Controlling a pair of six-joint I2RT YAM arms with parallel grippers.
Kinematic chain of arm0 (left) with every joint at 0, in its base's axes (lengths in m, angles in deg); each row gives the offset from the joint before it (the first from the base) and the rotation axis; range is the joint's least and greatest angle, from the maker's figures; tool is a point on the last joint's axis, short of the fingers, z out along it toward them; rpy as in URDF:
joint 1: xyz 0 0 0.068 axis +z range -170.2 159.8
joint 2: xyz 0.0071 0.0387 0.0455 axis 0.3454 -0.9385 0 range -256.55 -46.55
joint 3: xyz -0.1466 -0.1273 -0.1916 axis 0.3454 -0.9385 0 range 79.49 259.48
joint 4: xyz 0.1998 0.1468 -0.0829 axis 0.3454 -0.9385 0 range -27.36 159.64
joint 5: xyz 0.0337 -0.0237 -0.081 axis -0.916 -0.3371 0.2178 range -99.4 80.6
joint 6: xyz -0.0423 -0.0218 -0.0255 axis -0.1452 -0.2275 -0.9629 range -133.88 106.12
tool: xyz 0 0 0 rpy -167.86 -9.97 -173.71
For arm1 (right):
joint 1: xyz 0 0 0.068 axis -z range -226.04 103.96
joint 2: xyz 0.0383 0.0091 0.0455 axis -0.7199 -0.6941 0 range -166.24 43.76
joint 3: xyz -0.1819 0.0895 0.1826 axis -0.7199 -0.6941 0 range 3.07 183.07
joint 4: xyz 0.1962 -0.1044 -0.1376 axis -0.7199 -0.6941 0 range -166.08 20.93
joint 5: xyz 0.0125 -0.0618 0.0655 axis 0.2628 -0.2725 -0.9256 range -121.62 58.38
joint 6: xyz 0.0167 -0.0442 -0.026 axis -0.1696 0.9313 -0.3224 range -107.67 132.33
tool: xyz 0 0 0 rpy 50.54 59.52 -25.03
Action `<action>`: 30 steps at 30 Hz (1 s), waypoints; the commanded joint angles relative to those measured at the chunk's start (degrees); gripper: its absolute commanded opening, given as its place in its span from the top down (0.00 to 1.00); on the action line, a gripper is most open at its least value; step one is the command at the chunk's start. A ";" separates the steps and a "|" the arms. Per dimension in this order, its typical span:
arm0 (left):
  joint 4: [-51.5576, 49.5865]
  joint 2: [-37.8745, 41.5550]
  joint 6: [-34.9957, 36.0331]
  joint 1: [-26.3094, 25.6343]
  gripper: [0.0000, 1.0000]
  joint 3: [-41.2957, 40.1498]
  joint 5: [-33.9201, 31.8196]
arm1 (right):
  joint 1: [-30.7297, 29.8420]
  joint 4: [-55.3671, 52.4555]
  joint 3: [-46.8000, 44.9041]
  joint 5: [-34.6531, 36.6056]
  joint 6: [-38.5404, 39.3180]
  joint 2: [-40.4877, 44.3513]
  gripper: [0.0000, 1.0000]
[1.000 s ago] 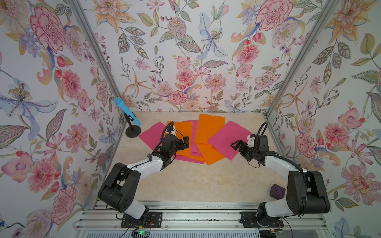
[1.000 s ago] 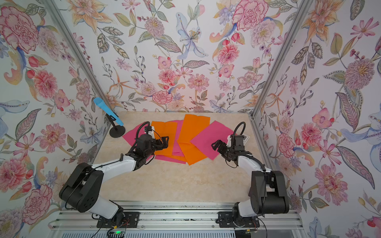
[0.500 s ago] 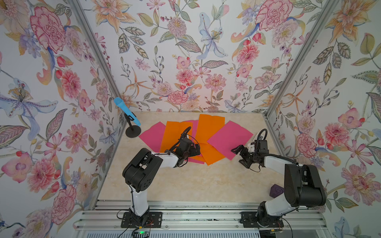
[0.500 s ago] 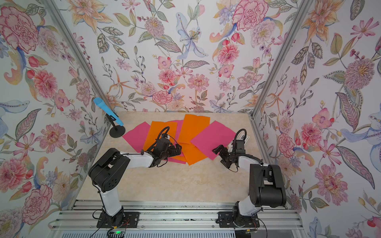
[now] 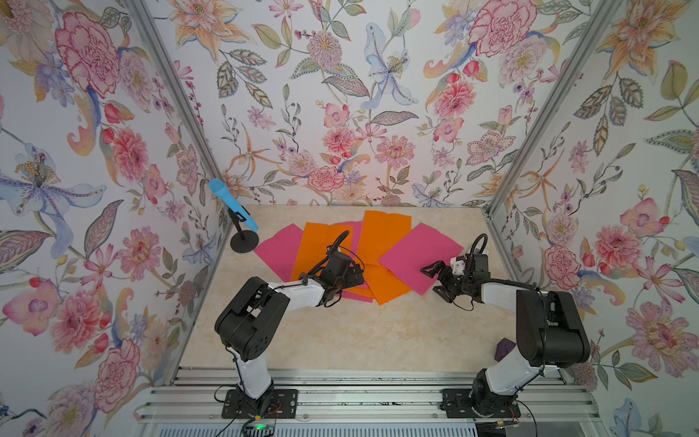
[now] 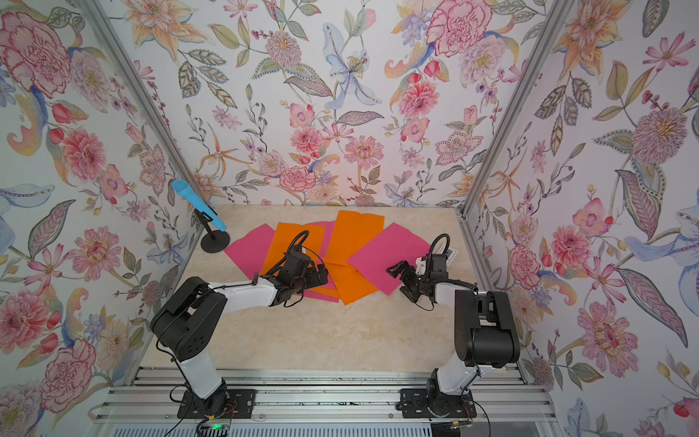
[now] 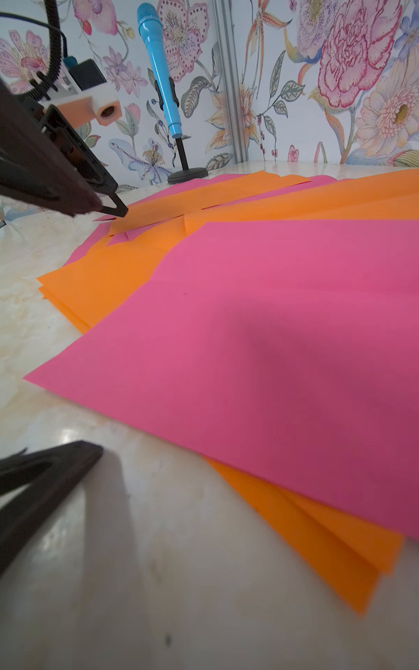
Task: Sort the scattered colored papers by color
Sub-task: Move the colored paper at the center of the board.
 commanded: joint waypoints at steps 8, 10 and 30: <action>-8.25 7.06 -7.49 -1.95 0.00 -6.67 -1.22 | -0.40 -6.19 -0.57 3.52 -0.87 -3.68 0.00; -7.00 9.00 -8.70 -1.95 0.00 -9.66 -1.18 | -0.52 -6.17 -0.48 3.48 -0.82 -3.94 0.00; 1.07 -6.43 -6.07 2.62 0.00 -0.31 -0.51 | -1.97 -5.41 -1.92 3.19 -2.03 -2.15 0.07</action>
